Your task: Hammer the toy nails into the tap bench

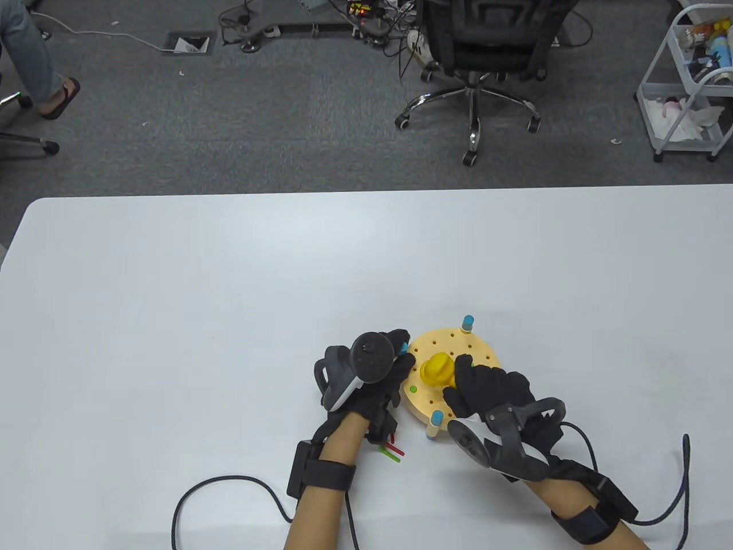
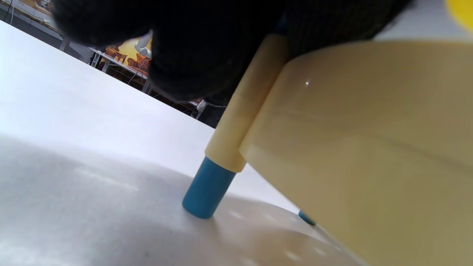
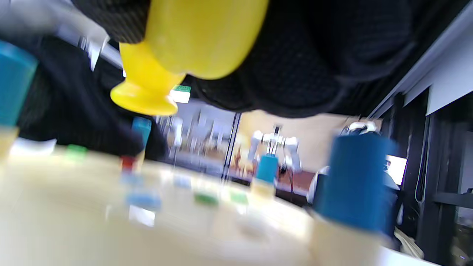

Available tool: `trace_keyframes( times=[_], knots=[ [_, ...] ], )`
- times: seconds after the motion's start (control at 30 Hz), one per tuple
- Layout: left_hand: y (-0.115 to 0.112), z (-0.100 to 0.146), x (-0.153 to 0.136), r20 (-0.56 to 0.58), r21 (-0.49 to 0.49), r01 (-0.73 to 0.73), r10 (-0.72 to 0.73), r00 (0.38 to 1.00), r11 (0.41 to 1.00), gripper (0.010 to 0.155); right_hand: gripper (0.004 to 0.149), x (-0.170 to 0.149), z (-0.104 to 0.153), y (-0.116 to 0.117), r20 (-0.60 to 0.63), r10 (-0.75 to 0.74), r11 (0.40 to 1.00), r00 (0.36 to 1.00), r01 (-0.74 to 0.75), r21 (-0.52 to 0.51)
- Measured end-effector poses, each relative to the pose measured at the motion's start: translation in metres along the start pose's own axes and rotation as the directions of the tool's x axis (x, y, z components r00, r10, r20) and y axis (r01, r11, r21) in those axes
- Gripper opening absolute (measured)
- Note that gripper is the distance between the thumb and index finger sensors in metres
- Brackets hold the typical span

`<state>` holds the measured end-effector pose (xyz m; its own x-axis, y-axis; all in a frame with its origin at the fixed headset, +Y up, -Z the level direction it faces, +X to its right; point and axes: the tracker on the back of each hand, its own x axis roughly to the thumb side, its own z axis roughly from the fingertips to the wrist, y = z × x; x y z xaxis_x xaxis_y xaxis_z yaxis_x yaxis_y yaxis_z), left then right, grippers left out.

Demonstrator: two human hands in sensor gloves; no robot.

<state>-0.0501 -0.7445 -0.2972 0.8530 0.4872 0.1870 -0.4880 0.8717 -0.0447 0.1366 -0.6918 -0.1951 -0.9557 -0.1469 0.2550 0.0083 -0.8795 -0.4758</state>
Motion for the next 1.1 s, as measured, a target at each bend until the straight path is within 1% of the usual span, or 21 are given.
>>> trace_keyframes(
  times=[0.07,0.1,0.17,0.2,0.23,0.27,0.3,0.33,0.37,0.4,0.43,0.47,0.5,0.57,0.6,0.67,0.73,0.8,0.83,0.93,1.1],
  knots=[
    [0.000,0.000,0.000,-0.001,-0.006,0.001,-0.001,1.000,1.000,0.056,0.067,0.004,-0.004,0.015,0.080,0.115,0.935,0.990,-0.135,0.328],
    [0.000,0.000,0.001,0.001,-0.005,0.009,-0.009,1.000,1.000,0.056,0.067,0.001,-0.001,0.008,0.045,0.155,0.944,0.987,-0.162,0.289],
    [0.000,-0.001,0.001,0.001,-0.006,0.011,-0.011,1.000,1.000,0.056,0.066,-0.001,0.001,0.005,-0.009,0.028,1.000,1.000,-0.028,0.013],
    [0.000,-0.001,0.001,0.001,-0.009,0.011,-0.011,1.000,1.000,0.055,0.066,0.000,0.002,0.005,-0.021,-0.033,0.998,0.999,0.032,-0.046],
    [0.000,-0.001,0.001,0.000,-0.010,0.009,-0.009,1.000,1.000,0.056,0.066,0.003,-0.001,0.010,0.016,-0.002,0.998,1.000,0.001,0.069],
    [0.000,-0.001,0.001,-0.001,-0.011,0.008,-0.008,1.000,1.000,0.056,0.067,0.005,-0.007,0.018,0.029,0.148,0.922,0.989,-0.148,0.357],
    [0.000,-0.001,0.001,-0.001,-0.011,0.010,-0.010,1.000,1.000,0.056,0.067,0.005,0.000,0.008,-0.021,0.213,0.917,0.977,-0.193,0.349],
    [0.000,-0.001,0.001,-0.001,-0.011,0.012,-0.012,1.000,1.000,0.056,0.066,0.003,-0.002,0.009,0.006,0.113,0.966,0.994,-0.111,0.234],
    [0.000,-0.001,0.001,0.000,-0.011,0.014,-0.014,1.000,1.000,0.056,0.066,0.001,0.002,0.006,-0.047,0.016,1.000,0.999,-0.016,0.001],
    [0.000,-0.001,0.001,0.000,-0.011,0.015,-0.015,1.000,1.000,0.055,0.066,0.002,0.002,0.007,-0.032,-0.030,0.998,0.999,0.028,-0.055],
    [0.000,-0.001,0.001,-0.001,-0.009,0.011,-0.011,1.000,1.000,0.056,0.066,0.006,-0.003,0.017,0.061,0.033,0.979,0.998,-0.045,0.199],
    [0.000,0.000,0.001,-0.002,-0.009,0.009,-0.009,1.000,1.000,0.056,0.067,0.003,-0.007,0.017,0.028,0.142,0.927,0.990,-0.142,0.348],
    [-0.001,0.000,0.000,-0.002,-0.009,0.006,-0.006,1.000,1.000,0.056,0.067,0.001,-0.002,0.010,-0.011,0.165,0.931,0.986,-0.152,0.331],
    [0.000,0.000,0.000,0.001,-0.024,0.014,-0.013,1.000,1.000,0.058,0.066,-0.010,0.000,0.004,-0.065,-0.010,0.999,0.998,0.013,0.041],
    [0.002,0.001,0.000,0.005,-0.052,0.043,-0.043,0.999,0.998,0.061,0.066,-0.019,0.001,-0.001,-0.103,-0.109,0.994,0.989,0.107,-0.026],
    [0.017,0.009,-0.003,-0.016,-0.068,0.086,-0.088,0.996,0.994,0.071,0.066,-0.037,0.006,-0.009,-0.127,-0.120,0.992,0.985,0.125,0.031],
    [0.033,0.019,-0.006,-0.076,-0.063,0.137,-0.142,0.987,0.989,0.066,0.067,-0.056,0.013,-0.014,-0.172,-0.170,0.985,0.970,0.169,-0.022],
    [0.039,0.027,-0.007,-0.143,-0.167,0.205,-0.230,0.963,0.964,0.056,0.067,-0.076,0.017,-0.015,-0.218,-0.190,0.982,0.957,0.189,-0.021],
    [0.035,0.032,-0.005,-0.146,-0.258,0.237,-0.281,0.949,0.936,0.052,0.066,-0.086,0.020,-0.014,-0.242,-0.197,0.980,0.950,0.197,-0.025],
    [0.008,0.042,0.006,-0.113,-0.397,0.315,-0.386,0.915,0.862,0.052,0.067,-0.109,0.029,-0.009,-0.295,-0.194,0.981,0.936,0.193,-0.033],
    [-0.030,0.046,0.023,-0.085,-0.461,0.436,-0.528,0.845,0.773,0.058,0.067,-0.130,0.040,0.006,-0.347,-0.188,0.977,0.919,0.211,0.027]
  ],
)
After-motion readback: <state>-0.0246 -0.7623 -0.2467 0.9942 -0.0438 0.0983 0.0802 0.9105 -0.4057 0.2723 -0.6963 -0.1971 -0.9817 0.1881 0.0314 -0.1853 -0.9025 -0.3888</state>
